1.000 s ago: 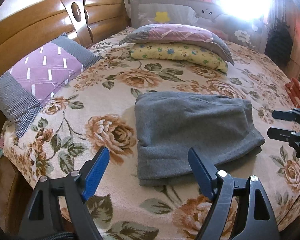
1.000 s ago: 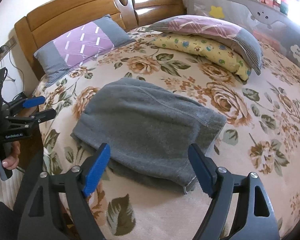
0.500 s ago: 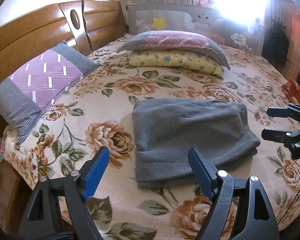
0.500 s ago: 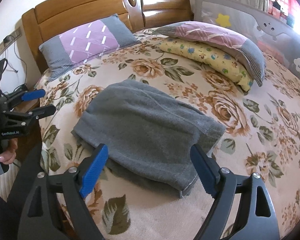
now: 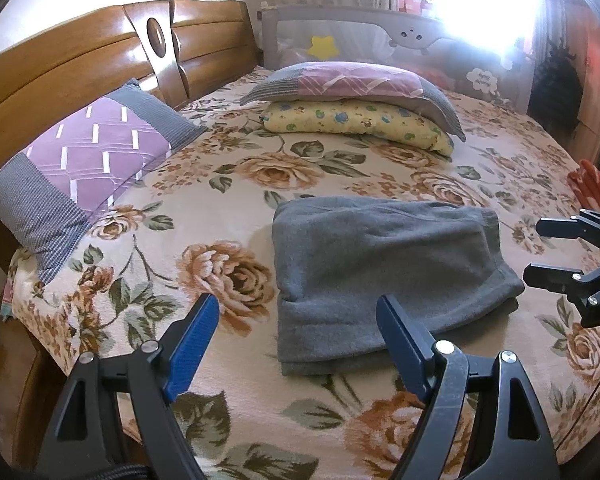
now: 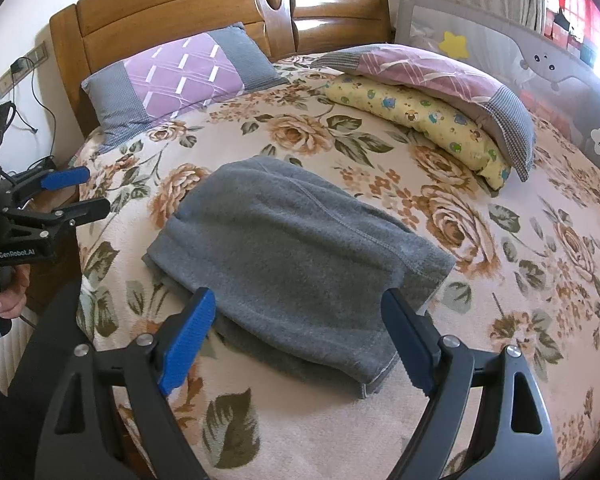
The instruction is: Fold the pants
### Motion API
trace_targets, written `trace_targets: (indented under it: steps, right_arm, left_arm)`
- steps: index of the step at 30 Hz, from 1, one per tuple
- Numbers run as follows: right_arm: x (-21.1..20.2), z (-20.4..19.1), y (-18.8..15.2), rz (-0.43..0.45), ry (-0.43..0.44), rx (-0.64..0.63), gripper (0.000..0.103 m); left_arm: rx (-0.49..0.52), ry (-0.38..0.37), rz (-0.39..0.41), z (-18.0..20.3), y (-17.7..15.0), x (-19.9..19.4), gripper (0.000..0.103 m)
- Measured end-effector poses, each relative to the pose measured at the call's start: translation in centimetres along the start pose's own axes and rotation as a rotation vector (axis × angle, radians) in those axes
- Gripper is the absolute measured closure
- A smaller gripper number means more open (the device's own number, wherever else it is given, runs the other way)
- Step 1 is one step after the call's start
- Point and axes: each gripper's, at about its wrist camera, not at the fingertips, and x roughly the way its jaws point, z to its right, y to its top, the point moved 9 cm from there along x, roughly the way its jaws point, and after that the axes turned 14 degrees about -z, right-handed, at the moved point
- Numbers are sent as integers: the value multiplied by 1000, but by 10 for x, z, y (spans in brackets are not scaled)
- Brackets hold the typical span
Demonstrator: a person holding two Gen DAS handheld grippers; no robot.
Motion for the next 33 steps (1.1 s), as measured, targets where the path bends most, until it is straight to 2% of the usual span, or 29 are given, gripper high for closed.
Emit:
trace_targets:
  steps: [14, 17, 33]
  right_arm:
    - [12, 0, -5, -31, -15, -13, 18]
    - [14, -1, -6, -39, -10, -14, 17]
    - [22, 0, -4, -59, -15, -15, 17]
  left_arm:
    - [31, 24, 58, 0, 2, -2, 22]
    - [25, 3, 47, 1, 1, 0, 22]
    - [15, 11, 31, -8, 5, 14, 22]
